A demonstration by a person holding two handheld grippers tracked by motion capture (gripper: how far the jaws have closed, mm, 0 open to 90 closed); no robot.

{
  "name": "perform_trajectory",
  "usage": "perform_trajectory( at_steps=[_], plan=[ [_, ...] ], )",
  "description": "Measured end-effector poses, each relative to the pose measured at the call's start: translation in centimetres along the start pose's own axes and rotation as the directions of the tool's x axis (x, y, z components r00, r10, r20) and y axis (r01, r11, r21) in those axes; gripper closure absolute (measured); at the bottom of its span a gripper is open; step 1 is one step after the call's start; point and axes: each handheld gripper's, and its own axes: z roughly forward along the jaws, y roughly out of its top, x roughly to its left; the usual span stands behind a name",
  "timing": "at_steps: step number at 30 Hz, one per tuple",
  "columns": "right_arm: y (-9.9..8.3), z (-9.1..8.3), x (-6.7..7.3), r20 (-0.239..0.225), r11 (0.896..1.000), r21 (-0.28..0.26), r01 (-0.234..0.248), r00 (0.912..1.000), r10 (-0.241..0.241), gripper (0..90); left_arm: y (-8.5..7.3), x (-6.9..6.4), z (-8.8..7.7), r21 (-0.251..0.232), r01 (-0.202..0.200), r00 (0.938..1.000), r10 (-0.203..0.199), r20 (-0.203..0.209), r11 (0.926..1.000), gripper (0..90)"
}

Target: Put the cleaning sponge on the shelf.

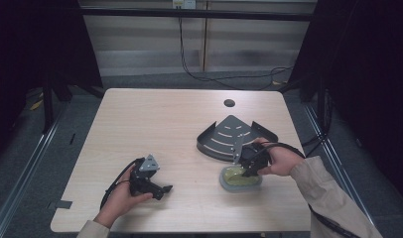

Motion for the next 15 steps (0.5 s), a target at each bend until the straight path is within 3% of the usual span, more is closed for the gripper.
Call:
perform_trajectory(
  at_steps=[7,9,15],
  plan=[
    [0.2,-1.1,0.2,-0.012,0.997,0.04,-0.065,0.9978,0.065,71.6,0.0,0.0,0.0,0.001,-0.003,1.0,0.003,-0.001,1.0,0.0],
    [0.3,-1.2,0.1,-0.011,0.997,0.04,-0.06,0.9981,0.061,71.5,0.0,0.0,0.0,0.001,-0.004,1.0,0.004,-0.001,1.0,0.0],
    [0.6,-2.3,-0.1,-0.022,0.992,0.029,-0.126,0.9918,0.126,71.5,0.0,0.0,0.0,0.001,-0.003,1.0,0.003,0.0,1.0,0.0]
  ],
)
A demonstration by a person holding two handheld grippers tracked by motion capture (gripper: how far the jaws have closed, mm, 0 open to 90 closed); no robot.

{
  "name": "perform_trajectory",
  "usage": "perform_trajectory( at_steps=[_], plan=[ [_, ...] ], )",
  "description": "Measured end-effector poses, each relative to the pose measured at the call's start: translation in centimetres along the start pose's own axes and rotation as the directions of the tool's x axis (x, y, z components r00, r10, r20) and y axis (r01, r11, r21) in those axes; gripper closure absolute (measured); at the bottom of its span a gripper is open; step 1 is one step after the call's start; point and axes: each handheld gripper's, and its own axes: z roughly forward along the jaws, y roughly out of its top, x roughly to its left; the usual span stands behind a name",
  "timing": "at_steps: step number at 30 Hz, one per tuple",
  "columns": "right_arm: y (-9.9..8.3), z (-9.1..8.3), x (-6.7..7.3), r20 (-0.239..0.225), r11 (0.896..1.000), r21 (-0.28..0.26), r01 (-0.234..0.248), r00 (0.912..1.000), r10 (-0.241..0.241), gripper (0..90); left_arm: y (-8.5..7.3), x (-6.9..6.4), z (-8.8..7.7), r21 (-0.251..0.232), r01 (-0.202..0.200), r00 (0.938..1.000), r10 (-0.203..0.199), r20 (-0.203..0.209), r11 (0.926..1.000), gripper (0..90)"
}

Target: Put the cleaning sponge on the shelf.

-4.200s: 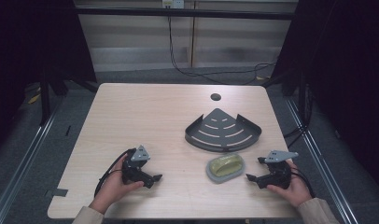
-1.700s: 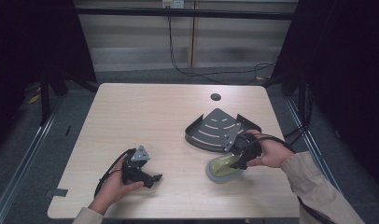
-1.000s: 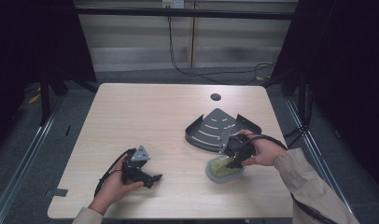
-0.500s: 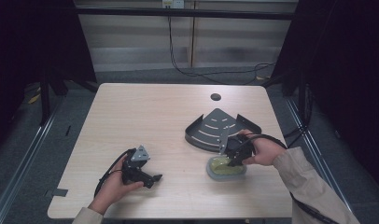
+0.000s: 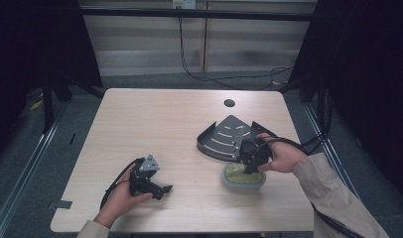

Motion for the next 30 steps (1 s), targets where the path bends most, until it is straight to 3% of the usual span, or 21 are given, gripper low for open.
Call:
perform_trajectory(
  at_steps=[2,3,10,12,16,18,19,20,21,22,23,24,25,26,29,30],
  plan=[
    [0.0,-0.2,0.0,-0.001,1.0,-0.001,-0.006,1.0,0.006,71.6,0.0,0.0,0.0,0.0,0.0,1.0,0.0,0.0,1.0,0.0],
    [0.1,-0.6,0.0,-0.006,0.999,-0.003,-0.038,0.9993,0.038,71.5,0.0,0.0,0.0,0.0,0.0,1.0,0.0,0.0,1.0,0.0],
    [-0.1,-1.6,-0.4,-0.017,0.994,-0.026,-0.103,0.9946,0.103,71.5,0.0,0.0,0.0,0.001,0.001,1.0,-0.001,0.0,1.0,0.0],
    [-0.2,-2.1,-0.5,-0.016,0.988,-0.026,-0.152,0.9882,0.152,71.4,0.0,0.0,0.0,0.001,-0.001,1.0,0.001,-0.001,1.0,0.0],
    [-0.4,-2.4,-0.8,-0.014,0.984,-0.028,-0.179,0.9839,0.178,71.4,0.0,0.0,0.0,0.001,0.0,1.0,0.0,0.0,1.0,0.0],
    [-0.5,-2.8,-1.1,-0.023,0.973,-0.024,-0.229,0.9732,0.229,71.4,0.0,0.0,0.0,0.001,0.0,1.0,0.0,0.0,1.0,0.0],
    [-0.5,-2.8,-1.1,-0.023,0.973,-0.024,-0.229,0.9732,0.229,71.4,0.0,0.0,0.0,0.001,0.0,1.0,0.0,0.0,1.0,0.0],
    [-0.5,-3.0,-1.3,-0.021,0.966,-0.028,-0.256,0.9665,0.256,71.4,0.0,0.0,0.0,-0.001,0.0,1.0,0.0,0.0,1.0,0.0],
    [-0.5,-3.0,-1.3,-0.021,0.966,-0.028,-0.256,0.9665,0.256,71.4,0.0,0.0,0.0,-0.001,0.0,1.0,0.0,0.0,1.0,0.0],
    [-0.6,-3.3,-1.6,-0.015,0.958,-0.043,-0.285,0.9586,0.284,71.5,0.0,0.0,-0.1,0.006,-0.001,1.0,0.001,0.005,1.0,0.0],
    [-0.6,-3.3,-1.6,-0.015,0.958,-0.043,-0.285,0.9586,0.284,71.5,0.0,0.0,-0.1,0.006,-0.001,1.0,0.001,0.005,1.0,0.0],
    [-0.7,-3.5,-1.9,-0.013,0.945,-0.046,-0.324,0.9461,0.324,71.5,0.0,0.0,-0.1,0.006,-0.001,1.0,0.001,0.005,1.0,0.0],
    [-0.7,-3.5,-1.9,-0.013,0.945,-0.046,-0.324,0.9461,0.324,71.5,0.0,0.0,-0.1,0.006,-0.002,1.0,0.002,0.004,1.0,0.0],
    [-0.7,-3.7,-2.1,-0.011,0.937,-0.049,-0.347,0.938,0.347,71.5,0.0,0.0,-0.1,0.007,-0.001,1.0,0.001,0.005,1.0,0.0],
    [-0.8,-3.8,-2.4,0.0,0.931,-0.054,-0.362,0.932,0.362,71.5,0.0,0.0,-0.1,0.006,-0.001,1.0,0.001,0.004,1.0,0.0],
    [-0.8,-3.9,-2.6,0.007,0.922,-0.061,-0.381,0.924,0.382,71.5,0.0,0.0,0.0,0.006,-0.001,1.0,0.001,0.005,1.0,0.0]
  ],
)
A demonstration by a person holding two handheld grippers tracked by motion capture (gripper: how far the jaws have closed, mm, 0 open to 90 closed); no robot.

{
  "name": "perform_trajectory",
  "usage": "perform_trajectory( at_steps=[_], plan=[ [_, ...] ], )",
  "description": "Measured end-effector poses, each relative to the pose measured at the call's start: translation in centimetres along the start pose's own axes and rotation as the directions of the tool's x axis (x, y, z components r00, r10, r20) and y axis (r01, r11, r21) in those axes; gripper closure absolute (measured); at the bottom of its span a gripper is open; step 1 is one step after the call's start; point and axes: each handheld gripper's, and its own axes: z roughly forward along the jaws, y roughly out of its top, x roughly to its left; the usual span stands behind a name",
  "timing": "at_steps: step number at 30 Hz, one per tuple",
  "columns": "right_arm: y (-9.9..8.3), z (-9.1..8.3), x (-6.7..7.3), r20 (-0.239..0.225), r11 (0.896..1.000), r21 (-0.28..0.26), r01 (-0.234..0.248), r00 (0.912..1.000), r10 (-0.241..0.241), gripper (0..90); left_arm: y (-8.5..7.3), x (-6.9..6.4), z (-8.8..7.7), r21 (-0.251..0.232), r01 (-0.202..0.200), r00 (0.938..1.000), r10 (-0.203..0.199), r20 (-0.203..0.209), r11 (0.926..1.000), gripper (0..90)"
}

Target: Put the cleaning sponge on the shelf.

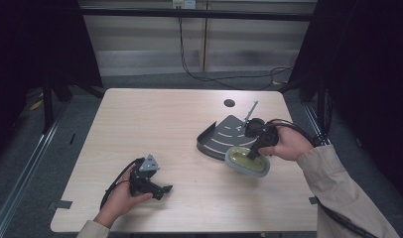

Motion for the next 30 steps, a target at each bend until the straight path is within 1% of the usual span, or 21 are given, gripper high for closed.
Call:
perform_trajectory(
  at_steps=[1,2,4,5,6,8,9,12,14,15,16,19,22,23,24,25,26,27,28,29,30],
  plan=[
    [0.0,0.0,0.0,0.0,1.0,0.0,0.0,1.0,0.0,71.5,0.0,0.0,0.0,0.0,0.0,1.0,0.0,0.0,1.0,0.0],
    [0.1,-0.2,-0.3,0.009,1.0,-0.007,-0.022,0.9997,0.022,71.6,0.0,0.0,0.0,-0.002,-0.001,1.0,0.001,0.0,1.0,0.0],
    [0.1,-0.5,-0.6,0.014,0.999,-0.012,-0.039,0.9991,0.039,71.6,0.0,0.0,0.0,0.0,0.0,1.0,0.0,0.0,1.0,0.0],
    [0.1,-0.5,-0.6,0.014,0.999,-0.012,-0.039,0.9991,0.039,71.6,0.0,0.0,0.0,0.0,0.0,1.0,0.0,0.0,1.0,0.0],
    [0.1,-0.7,-0.9,0.027,0.998,-0.015,-0.065,0.9975,0.065,71.6,0.0,0.0,0.0,0.0,0.0,1.0,0.0,0.0,1.0,0.0],
    [0.1,-0.9,-1.2,0.029,0.996,-0.024,-0.082,0.9962,0.083,71.6,0.0,0.0,0.0,0.0,0.0,1.0,0.0,0.0,1.0,0.0],
    [0.1,-0.9,-1.2,0.029,0.996,-0.024,-0.082,0.9962,0.083,71.6,0.0,0.0,0.0,0.0,0.0,1.0,0.0,0.0,1.0,0.0],
    [0.1,-1.2,-1.7,0.036,0.993,-0.036,-0.116,0.9925,0.117,71.6,0.0,0.0,0.0,0.0,0.0,1.0,0.0,0.0,1.0,0.0],
    [0.2,-1.3,-2.1,0.052,0.988,-0.056,-0.145,0.9877,0.148,71.7,0.0,0.0,0.0,0.0,-0.001,1.0,0.001,-0.001,1.0,0.0],
    [0.2,-1.3,-2.1,0.052,0.988,-0.056,-0.145,0.9877,0.148,71.7,0.0,0.0,0.0,0.0,-0.001,1.0,0.001,-0.001,1.0,0.0],
    [0.3,-1.4,-2.5,0.068,0.984,-0.062,-0.164,0.9834,0.168,71.7,0.0,0.0,0.0,0.0,0.0,1.0,0.0,0.0,1.0,0.0],
    [0.3,-1.4,-2.8,0.077,0.983,-0.067,-0.171,0.9814,0.176,71.7,0.0,0.0,0.0,0.0,-0.001,1.0,0.001,-0.001,1.0,0.0],
    [0.5,-1.4,-3.4,0.107,0.979,-0.072,-0.192,0.9742,0.199,71.8,0.0,0.0,0.0,0.0,0.0,1.0,0.0,0.0,1.0,0.0],
    [0.5,-1.4,-3.5,0.108,0.976,-0.075,-0.205,0.9711,0.213,71.7,0.0,0.0,0.0,0.0,0.0,1.0,0.0,0.0,1.0,0.0],
    [0.6,-1.5,-3.7,0.117,0.976,-0.074,-0.203,0.9705,0.211,71.8,0.0,0.0,0.0,0.0,0.0,1.0,0.0,0.0,1.0,0.0],
    [0.6,-1.5,-3.8,0.13,0.975,-0.079,-0.208,0.9674,0.217,71.8,0.0,0.0,0.0,0.0,-0.001,1.0,0.001,-0.001,1.0,0.0],
    [0.7,-1.6,-4.0,0.128,0.971,-0.082,-0.223,0.9643,0.232,71.8,0.0,0.0,0.0,0.0,0.0,1.0,0.0,0.0,1.0,0.0],
    [0.7,-1.6,-4.2,0.128,0.972,-0.09,-0.216,0.9656,0.226,71.8,0.0,0.0,0.0,0.0,0.0,1.0,0.0,0.0,1.0,0.0],
    [0.7,-1.6,-4.3,0.139,0.969,-0.093,-0.228,0.9609,0.239,71.8,0.0,0.0,0.0,0.0,0.0,1.0,0.0,0.0,1.0,0.0],
    [0.7,-1.6,-4.3,0.139,0.969,-0.093,-0.228,0.9609,0.239,71.8,0.0,0.0,0.0,0.0,0.0,1.0,0.0,0.0,1.0,0.0],
    [0.8,-1.6,-4.7,0.142,0.966,-0.098,-0.238,0.9578,0.25,71.8,0.0,0.0,0.0,0.0,-0.001,1.0,0.001,-0.001,1.0,0.0]
  ],
)
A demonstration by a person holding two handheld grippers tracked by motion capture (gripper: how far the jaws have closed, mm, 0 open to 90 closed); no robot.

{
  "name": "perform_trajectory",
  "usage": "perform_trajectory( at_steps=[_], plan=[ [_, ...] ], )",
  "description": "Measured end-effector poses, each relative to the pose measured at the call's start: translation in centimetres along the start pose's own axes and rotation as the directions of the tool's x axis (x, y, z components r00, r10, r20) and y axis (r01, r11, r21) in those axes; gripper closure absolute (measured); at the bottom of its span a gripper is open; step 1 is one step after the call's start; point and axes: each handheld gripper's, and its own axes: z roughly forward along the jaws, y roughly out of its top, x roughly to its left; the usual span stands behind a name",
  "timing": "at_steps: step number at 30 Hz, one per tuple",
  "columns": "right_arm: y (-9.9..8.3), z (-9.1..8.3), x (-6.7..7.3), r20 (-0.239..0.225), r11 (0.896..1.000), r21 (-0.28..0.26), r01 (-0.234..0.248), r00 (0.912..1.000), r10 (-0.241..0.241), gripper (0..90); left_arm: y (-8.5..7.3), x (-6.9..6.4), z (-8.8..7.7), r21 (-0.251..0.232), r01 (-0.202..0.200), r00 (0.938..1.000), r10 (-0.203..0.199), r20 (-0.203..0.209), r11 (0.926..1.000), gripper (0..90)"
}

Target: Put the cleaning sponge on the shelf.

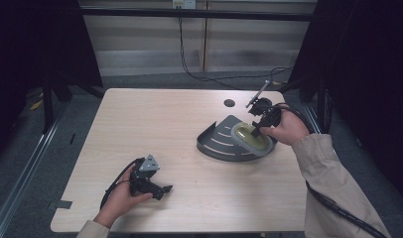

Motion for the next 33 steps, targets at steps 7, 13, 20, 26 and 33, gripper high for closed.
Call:
perform_trajectory(
  at_steps=[7,13,20,26,33],
  plan=[
    [0.4,0.8,-0.8,0.014,1.0,-0.005,-0.019,0.9997,0.019,71.8,0.0,0.0,0.0,0.0,0.001,1.0,-0.001,0.001,1.0,0.0],
    [1.0,1.6,-1.5,0.027,0.999,-0.013,-0.031,0.9991,0.031,71.8,0.0,0.0,0.0,0.0,0.0,1.0,0.0,0.0,1.0,0.0],
    [1.3,2.3,-2.4,0.05,1.0,-0.007,-0.03,0.9983,0.03,71.8,0.0,0.0,0.0,-0.003,-0.004,1.0,0.004,-0.001,1.0,0.0],
    [1.4,2.8,-2.9,0.061,0.999,-0.02,-0.03,0.9976,0.031,71.8,0.0,0.0,0.0,0.0,-0.005,1.0,0.005,-0.001,1.0,0.0],
    [1.6,3.4,-3.1,0.066,1.0,-0.012,-0.015,0.9977,0.016,71.8,0.0,0.0,0.0,0.0,-0.005,1.0,0.005,-0.001,1.0,0.0]
  ],
)
